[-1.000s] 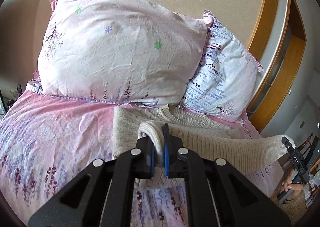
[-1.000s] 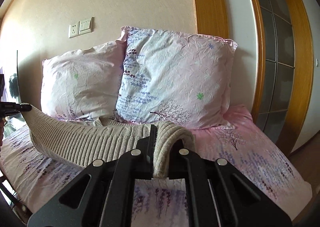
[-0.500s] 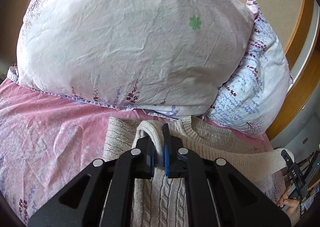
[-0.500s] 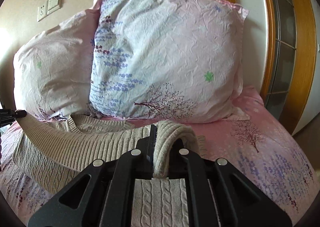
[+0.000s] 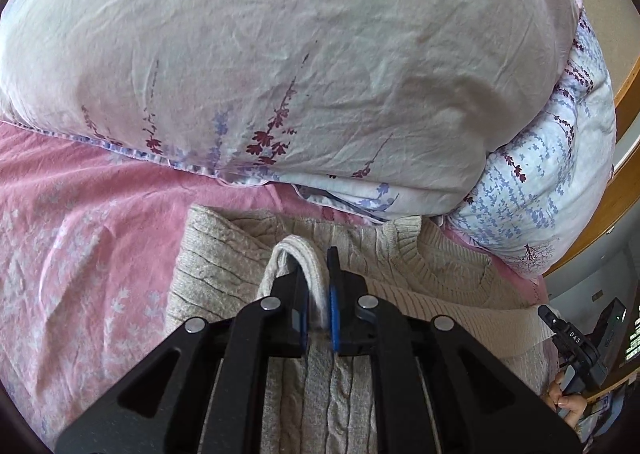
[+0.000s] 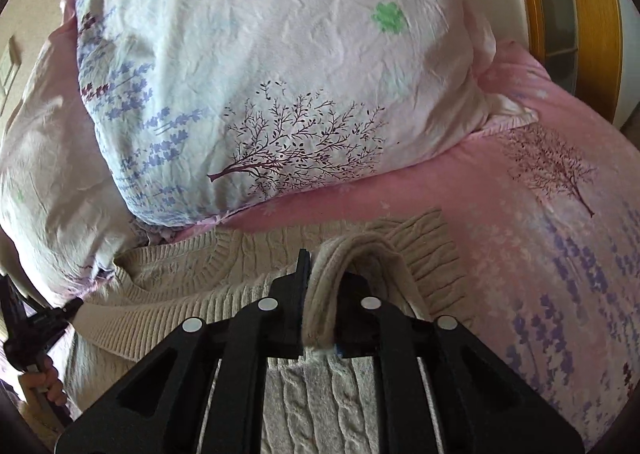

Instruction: Fold small clothes

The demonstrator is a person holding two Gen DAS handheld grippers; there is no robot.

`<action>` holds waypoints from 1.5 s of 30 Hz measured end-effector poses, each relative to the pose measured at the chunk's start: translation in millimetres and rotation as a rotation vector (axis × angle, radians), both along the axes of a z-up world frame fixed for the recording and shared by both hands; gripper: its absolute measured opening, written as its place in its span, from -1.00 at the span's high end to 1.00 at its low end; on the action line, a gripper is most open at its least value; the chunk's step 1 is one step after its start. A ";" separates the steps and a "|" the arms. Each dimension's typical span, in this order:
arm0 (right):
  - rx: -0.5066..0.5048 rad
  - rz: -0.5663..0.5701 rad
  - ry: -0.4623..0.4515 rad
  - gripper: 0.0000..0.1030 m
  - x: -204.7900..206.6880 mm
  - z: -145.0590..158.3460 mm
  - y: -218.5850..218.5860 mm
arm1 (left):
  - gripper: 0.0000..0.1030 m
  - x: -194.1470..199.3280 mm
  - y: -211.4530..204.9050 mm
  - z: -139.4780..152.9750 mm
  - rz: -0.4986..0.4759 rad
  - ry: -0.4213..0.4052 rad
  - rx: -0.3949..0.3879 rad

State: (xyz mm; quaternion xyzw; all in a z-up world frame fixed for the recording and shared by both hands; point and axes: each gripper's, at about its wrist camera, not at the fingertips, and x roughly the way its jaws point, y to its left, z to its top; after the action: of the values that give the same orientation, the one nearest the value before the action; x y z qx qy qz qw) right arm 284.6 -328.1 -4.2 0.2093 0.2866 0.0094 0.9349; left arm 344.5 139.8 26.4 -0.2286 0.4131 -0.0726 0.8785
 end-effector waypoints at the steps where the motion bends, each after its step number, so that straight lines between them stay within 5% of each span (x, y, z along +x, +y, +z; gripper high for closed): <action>1: 0.033 -0.002 0.018 0.34 3.8 -1.0 -2.8 | 0.83 1.6 0.1 -1.0 0.002 0.004 -0.004; 4: 0.106 -0.013 0.008 -0.10 9.5 1.6 -9.5 | 0.65 5.0 -0.8 -1.5 -0.004 0.004 -0.021; 15: 0.102 -0.049 -0.071 -0.14 -27.5 18.3 -33.7 | -0.29 -16.3 6.8 21.9 -0.032 -0.070 -0.046; 18: 0.100 -0.069 -0.066 -0.10 -52.4 17.6 -53.8 | -0.29 -35.8 19.0 27.9 -0.043 -0.082 -0.029; 22: 0.065 -0.035 -0.041 0.20 -74.9 6.3 -62.5 | -0.18 -57.6 30.1 22.6 -0.074 -0.054 -0.008; 28: -0.045 0.030 -0.003 0.25 -90.4 -10.8 -47.0 | -0.07 -82.3 29.9 10.8 -0.140 -0.027 0.026; 35: -0.176 0.076 0.006 0.26 -86.4 -15.7 -28.4 | -0.04 -95.0 16.6 0.9 -0.180 -0.024 0.104; 40: -0.237 0.086 0.019 0.60 -86.9 -24.1 -22.5 | 0.15 -97.1 9.5 -4.0 -0.193 -0.022 0.142; 45: -0.235 0.091 0.014 0.63 -90.3 -25.5 -23.0 | 0.27 -96.4 7.4 -10.6 -0.200 -0.006 0.138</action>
State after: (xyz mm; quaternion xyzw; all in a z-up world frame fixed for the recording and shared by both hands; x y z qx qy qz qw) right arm 194.3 -351.1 -29.7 0.0849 0.3015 0.0169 0.9495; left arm 248.1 147.2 15.8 -0.1249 0.4352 -0.1321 0.8818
